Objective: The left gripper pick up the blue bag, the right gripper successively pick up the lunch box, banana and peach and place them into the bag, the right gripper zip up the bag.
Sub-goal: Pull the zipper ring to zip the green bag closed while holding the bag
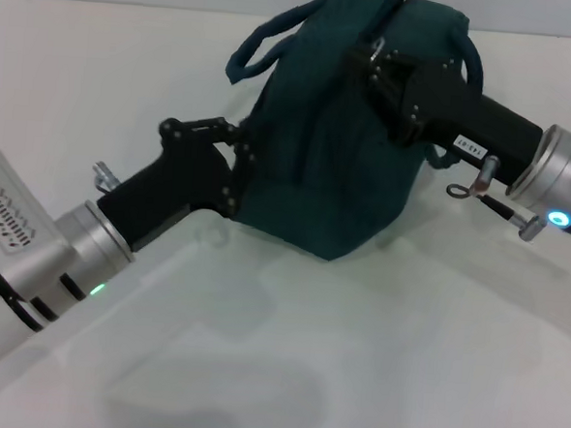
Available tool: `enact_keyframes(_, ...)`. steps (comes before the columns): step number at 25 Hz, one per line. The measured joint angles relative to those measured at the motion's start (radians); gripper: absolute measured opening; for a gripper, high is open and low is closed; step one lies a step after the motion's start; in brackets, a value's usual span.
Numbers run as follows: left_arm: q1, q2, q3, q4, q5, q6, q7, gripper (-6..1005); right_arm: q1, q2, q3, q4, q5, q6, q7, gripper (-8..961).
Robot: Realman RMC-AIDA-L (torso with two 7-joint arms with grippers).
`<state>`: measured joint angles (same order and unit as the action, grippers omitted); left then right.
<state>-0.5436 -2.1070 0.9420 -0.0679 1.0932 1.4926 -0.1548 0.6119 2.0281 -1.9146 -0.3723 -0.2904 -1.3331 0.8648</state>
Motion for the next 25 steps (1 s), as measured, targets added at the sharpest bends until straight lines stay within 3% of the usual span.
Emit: enact_keyframes(25, 0.029, 0.009, 0.0, 0.006, -0.035, -0.037, -0.001, 55, -0.022, -0.002, 0.014, 0.009, 0.116, -0.004, -0.085, 20)
